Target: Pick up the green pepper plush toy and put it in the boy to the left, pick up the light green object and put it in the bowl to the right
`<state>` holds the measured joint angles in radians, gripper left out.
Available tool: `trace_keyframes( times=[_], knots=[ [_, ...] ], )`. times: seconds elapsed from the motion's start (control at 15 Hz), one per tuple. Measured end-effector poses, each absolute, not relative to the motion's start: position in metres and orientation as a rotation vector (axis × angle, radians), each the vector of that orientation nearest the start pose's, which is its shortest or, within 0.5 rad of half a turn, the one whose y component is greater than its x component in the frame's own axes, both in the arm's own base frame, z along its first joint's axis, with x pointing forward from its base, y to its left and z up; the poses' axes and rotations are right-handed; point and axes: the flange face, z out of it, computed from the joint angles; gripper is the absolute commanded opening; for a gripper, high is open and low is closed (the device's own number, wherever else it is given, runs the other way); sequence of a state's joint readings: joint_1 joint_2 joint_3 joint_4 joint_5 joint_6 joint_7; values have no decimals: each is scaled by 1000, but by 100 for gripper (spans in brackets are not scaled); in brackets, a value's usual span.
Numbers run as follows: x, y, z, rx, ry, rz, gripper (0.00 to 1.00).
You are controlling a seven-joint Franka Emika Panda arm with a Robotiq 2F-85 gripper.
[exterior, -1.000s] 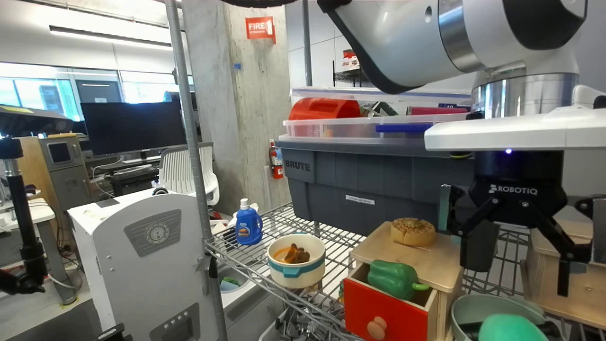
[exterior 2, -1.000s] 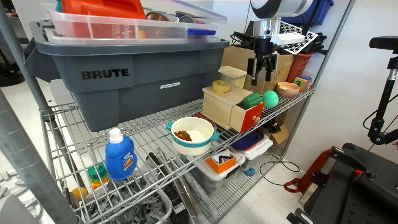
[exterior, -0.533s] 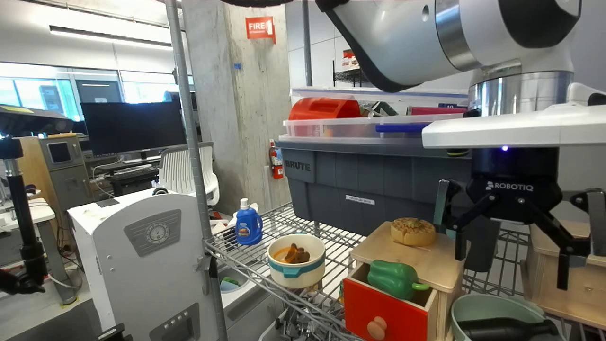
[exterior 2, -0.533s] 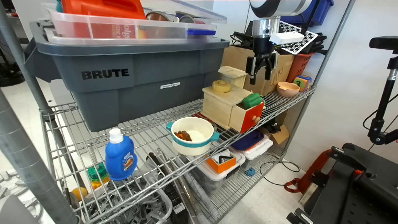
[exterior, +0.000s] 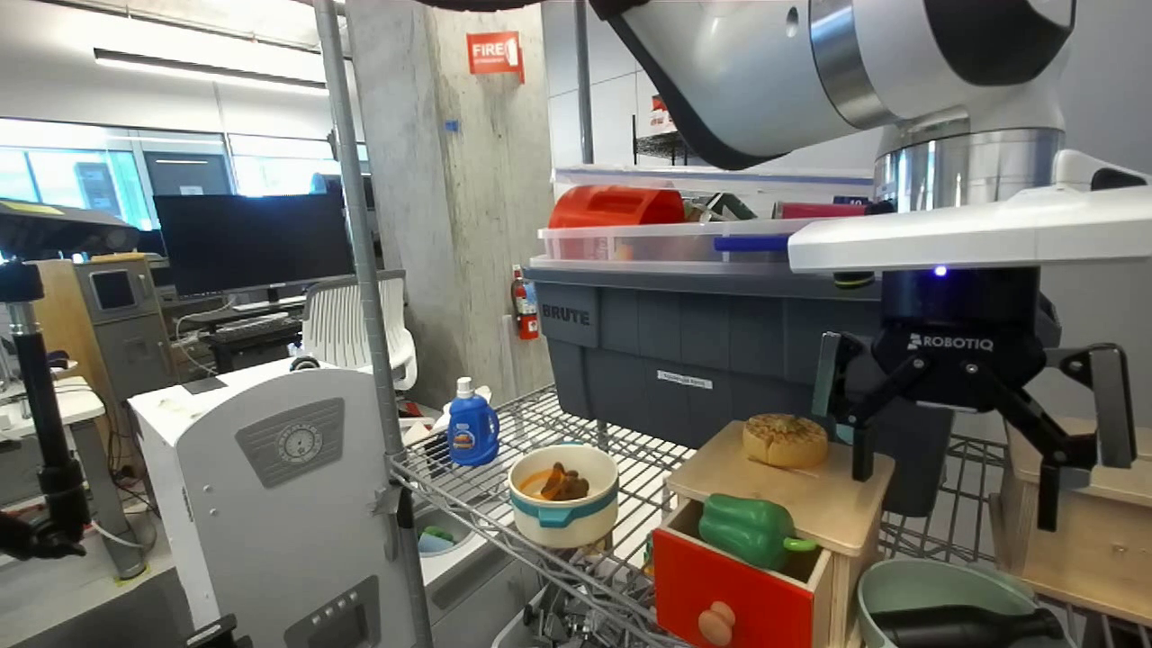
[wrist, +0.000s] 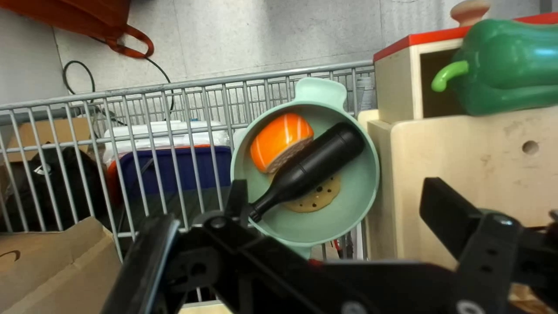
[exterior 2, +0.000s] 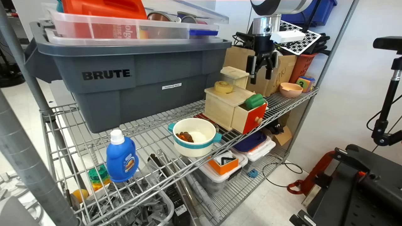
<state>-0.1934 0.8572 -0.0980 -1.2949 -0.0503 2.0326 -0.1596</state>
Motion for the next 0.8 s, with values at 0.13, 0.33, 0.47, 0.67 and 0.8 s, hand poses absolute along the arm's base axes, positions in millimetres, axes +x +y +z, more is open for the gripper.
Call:
trace_keyframes(
  times=[0.13,0.33,0.47,0.67,0.8],
  knots=[
    [707,-198,221,-3222,124,226,100],
    [708,-195,222,-3222,118,224,100],
    [709,-186,224,-3224,101,222,100],
    [711,-160,232,-3229,50,221,100],
    [710,-134,239,-3239,4,226,100]
  ],
)
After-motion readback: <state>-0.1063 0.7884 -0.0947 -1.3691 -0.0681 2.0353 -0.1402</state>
